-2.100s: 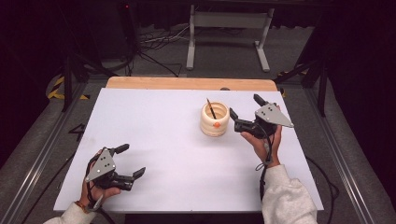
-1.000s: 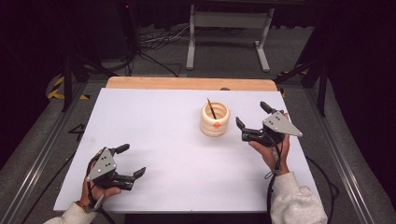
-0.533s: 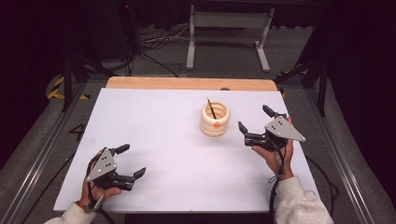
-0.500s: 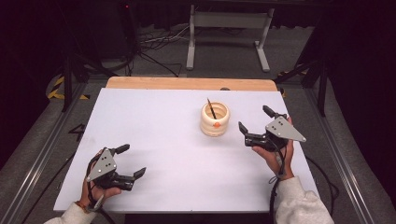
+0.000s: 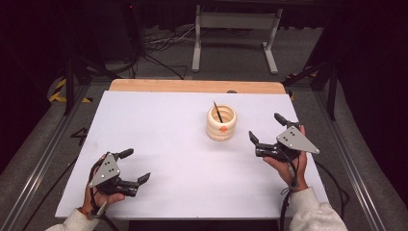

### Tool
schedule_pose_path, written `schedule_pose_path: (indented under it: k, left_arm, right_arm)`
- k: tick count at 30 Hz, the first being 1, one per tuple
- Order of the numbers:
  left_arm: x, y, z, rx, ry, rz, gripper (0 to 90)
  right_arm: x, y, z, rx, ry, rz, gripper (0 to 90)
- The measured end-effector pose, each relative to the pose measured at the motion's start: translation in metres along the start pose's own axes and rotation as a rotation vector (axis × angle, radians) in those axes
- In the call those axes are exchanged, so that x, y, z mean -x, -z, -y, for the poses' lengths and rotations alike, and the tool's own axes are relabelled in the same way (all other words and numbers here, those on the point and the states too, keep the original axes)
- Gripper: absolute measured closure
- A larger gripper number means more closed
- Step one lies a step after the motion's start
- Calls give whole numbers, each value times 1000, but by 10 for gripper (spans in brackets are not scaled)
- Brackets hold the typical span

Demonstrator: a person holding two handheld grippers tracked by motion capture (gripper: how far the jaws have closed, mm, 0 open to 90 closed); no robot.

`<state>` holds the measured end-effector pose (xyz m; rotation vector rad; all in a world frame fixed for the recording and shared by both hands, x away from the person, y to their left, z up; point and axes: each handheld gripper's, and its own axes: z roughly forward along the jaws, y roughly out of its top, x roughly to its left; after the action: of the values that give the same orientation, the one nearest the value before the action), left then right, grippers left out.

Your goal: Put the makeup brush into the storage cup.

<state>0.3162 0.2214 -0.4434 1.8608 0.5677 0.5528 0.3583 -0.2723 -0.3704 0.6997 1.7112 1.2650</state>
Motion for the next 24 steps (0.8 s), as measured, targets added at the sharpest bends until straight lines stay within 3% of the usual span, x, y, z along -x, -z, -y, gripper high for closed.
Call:
schedule_pose_path:
  k: [24]
  left_arm:
    - [1, -1, 0, -4, -1, -1, 51]
  right_arm:
    - [-5, 14, 11, -27, 33, -2, 43]
